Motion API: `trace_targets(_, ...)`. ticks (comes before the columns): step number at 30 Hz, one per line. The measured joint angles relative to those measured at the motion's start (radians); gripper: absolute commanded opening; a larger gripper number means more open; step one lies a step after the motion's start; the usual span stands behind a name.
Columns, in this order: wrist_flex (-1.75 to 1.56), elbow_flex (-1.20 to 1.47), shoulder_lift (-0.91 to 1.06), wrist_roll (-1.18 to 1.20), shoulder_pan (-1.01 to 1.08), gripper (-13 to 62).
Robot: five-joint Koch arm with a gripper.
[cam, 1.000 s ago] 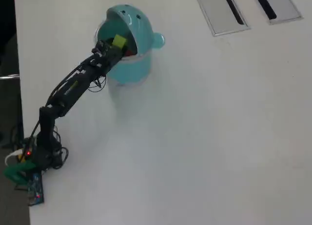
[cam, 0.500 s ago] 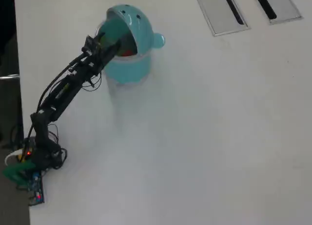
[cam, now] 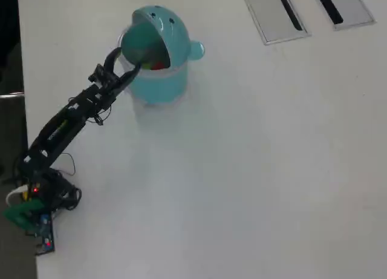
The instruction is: Grasp RGB lego blocks and put them in the bin one by one.
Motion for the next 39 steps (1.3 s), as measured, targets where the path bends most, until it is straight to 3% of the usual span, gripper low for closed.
trace_targets(16,-0.083,0.249,0.285,0.232,0.106,30.0)
trace_targets(39,-0.354,0.716,0.503,0.589,0.380,29.9)
